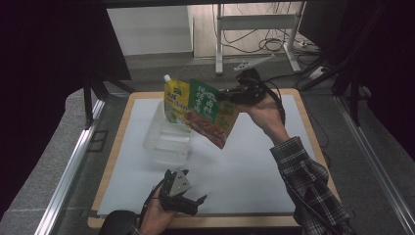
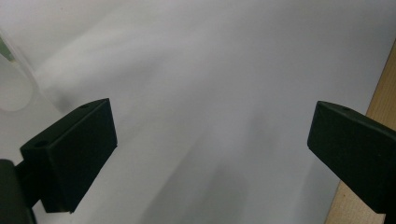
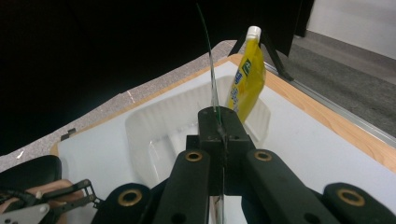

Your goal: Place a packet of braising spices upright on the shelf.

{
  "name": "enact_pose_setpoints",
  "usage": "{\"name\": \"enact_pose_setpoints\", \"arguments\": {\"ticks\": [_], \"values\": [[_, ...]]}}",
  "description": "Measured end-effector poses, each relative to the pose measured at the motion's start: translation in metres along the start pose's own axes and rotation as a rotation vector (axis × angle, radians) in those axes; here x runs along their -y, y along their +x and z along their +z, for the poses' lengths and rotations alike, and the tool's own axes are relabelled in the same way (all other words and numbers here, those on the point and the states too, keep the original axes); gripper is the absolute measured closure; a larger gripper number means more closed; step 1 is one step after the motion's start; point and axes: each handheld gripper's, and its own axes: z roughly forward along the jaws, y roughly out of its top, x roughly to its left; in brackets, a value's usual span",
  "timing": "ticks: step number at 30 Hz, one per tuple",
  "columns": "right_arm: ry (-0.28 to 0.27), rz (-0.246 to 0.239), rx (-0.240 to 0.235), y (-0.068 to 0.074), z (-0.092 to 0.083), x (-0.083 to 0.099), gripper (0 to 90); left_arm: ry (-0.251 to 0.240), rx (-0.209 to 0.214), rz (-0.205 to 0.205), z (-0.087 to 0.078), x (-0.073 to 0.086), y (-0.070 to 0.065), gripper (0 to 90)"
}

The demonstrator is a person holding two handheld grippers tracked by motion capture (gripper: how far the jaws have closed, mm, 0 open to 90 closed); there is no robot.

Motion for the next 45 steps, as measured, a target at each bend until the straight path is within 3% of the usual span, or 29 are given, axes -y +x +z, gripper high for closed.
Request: {"name": "enact_pose_setpoints", "arguments": {"ticks": [9, 25, 45], "values": [[-0.008, -0.005, -0.037, 0.005, 0.023, -0.019, 89.3, 0.008, 0.004, 0.007, 0.001, 0.000, 0.000, 1.4], [-0.015, -0.011, -0.042, 0.009, 0.062, -0.043, 89.4, 0.009, 0.010, 0.013, 0.001, 0.000, -0.001, 1.5], [-0.006, -0.003, -0.076, 0.015, 0.109, -0.055, 89.4, 0.006, 0.010, 0.013, 0.000, -0.001, 0.000, 1.4]]}}
